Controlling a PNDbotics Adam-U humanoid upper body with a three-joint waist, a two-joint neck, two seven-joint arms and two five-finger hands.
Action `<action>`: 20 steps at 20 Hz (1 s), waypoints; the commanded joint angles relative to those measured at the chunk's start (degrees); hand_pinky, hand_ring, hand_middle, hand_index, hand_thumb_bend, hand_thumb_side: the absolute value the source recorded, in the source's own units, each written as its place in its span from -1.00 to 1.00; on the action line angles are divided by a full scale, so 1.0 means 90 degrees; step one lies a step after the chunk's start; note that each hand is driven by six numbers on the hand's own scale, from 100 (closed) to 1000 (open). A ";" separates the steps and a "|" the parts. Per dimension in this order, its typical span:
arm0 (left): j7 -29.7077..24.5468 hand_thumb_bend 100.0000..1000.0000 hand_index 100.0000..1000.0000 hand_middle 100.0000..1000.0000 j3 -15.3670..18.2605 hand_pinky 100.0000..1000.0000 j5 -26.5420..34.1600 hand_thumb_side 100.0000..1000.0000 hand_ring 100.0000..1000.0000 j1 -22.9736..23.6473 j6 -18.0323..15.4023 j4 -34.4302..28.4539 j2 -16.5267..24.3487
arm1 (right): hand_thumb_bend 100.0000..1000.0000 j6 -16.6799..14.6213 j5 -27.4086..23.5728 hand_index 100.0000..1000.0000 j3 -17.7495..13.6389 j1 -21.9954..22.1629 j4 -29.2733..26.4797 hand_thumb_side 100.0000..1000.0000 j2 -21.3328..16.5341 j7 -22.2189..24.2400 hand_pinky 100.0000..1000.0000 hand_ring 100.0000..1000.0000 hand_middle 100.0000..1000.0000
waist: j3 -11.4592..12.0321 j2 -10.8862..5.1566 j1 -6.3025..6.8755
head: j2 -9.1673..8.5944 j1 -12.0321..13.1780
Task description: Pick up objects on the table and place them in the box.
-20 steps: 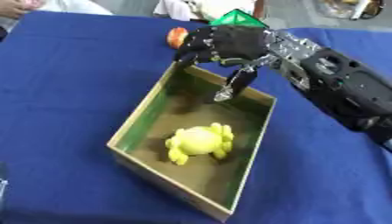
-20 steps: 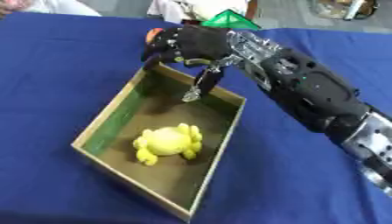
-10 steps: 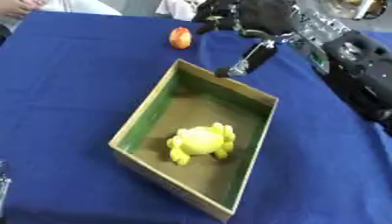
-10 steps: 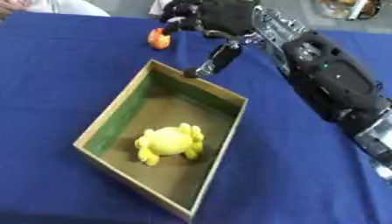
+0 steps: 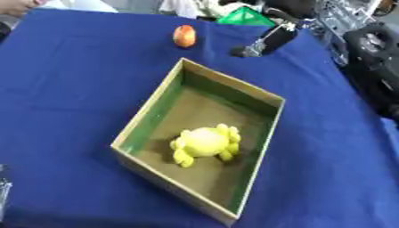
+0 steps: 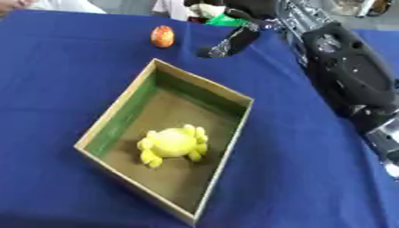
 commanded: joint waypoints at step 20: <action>-0.0036 -0.46 0.62 0.55 0.0067 0.32 -0.0201 0.62 0.50 -0.0658 0.0207 -0.0095 0.0316 | -0.50 0.0137 -0.0628 0.65 -0.1038 -0.0861 0.0998 0.42 0.0939 0.1011 0.50 0.52 0.56 | 0.0188 0.0178 0.0199 | -0.0319 -0.0193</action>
